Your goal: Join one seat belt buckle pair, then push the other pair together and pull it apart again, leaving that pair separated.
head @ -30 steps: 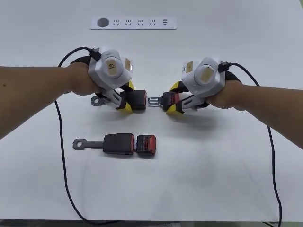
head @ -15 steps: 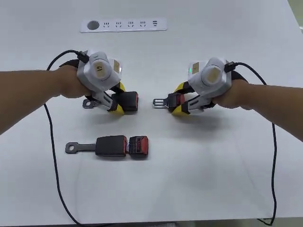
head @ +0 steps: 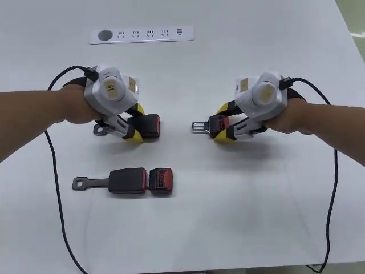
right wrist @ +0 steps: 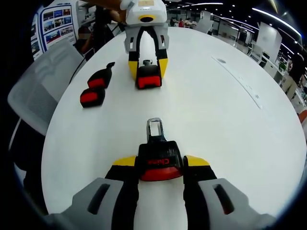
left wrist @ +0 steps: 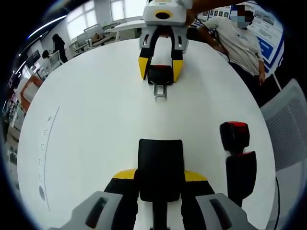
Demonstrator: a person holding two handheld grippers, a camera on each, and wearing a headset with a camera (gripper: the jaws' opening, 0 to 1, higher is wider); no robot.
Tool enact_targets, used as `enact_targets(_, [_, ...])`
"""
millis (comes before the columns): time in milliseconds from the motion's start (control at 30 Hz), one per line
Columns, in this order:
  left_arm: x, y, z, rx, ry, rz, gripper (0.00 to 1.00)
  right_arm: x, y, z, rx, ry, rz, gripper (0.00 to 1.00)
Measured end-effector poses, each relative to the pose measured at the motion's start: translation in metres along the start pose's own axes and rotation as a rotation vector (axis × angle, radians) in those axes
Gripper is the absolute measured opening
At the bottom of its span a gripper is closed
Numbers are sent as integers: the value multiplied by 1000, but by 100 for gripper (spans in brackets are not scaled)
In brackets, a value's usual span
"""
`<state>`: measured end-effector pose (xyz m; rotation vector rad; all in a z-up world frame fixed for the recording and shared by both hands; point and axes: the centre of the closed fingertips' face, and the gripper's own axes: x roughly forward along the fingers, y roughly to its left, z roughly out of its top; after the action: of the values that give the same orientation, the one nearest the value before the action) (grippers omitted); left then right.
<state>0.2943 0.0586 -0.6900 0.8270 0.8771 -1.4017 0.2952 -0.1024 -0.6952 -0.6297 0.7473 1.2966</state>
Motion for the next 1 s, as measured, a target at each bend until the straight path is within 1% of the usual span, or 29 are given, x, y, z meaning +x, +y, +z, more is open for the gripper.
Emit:
enact_targets(100, [0, 0, 0, 0, 6, 1, 34, -6, 1, -4, 8, 0, -6, 34])
enact_targets(133, [0, 0, 0, -2, 7, 2, 34, -6, -1, -7, 10, 2, -7, 34])
enact_targets(200, [0, 1, 0, -1, 12, 1, 34, -8, 0, -12, 21, -1, -19, 34])
enact_targets(400, [0, 3, -2, -6, 21, 3, 34, -19, 0, -22, 27, 9, -12, 34])
enact_targets(467, [0, 3, -3, -3, 24, 2, 34, -23, 1, -23, 31, 6, -14, 34])
enact_targets(567, [0, 3, -2, -4, 24, 2, 35, -24, 0, -23, 34, 2, -17, 34])
enact_targets(667, [0, 3, -3, -24, 24, 4, 35, -25, 0, -22, 33, 5, -19, 35])
enact_targets(733, [0, 3, -3, -20, 30, 5, 35, -25, -1, -22, 34, 8, -20, 35])
enact_targets(800, [1, 4, -3, -32, 33, 1, 35, -25, 0, -21, 35, 9, -21, 35])
enact_targets(833, [1, 3, -3, -41, 35, -8, 37, -24, -1, -20, 32, 12, -26, 36])
enact_targets(867, [0, 2, -3, -51, 38, -9, 40, -25, -3, -19, 30, 11, -42, 37])
enact_targets(900, [0, 2, -3, -55, 43, 1, 45, -25, -5, -19, 31, 12, -58, 40])
enact_targets(933, [-1, 6, -5, -79, 49, 26, 54, -26, -5, -18, 39, 16, -76, 43])
enact_targets(967, [-1, 6, -2, -95, 30, 27, 64, -26, -3, -15, 49, 5, -80, 47])
enact_targets(1000, [-4, 4, 4, -129, -8, 21, 67, -27, -2, -10, 83, -25, -94, 50])
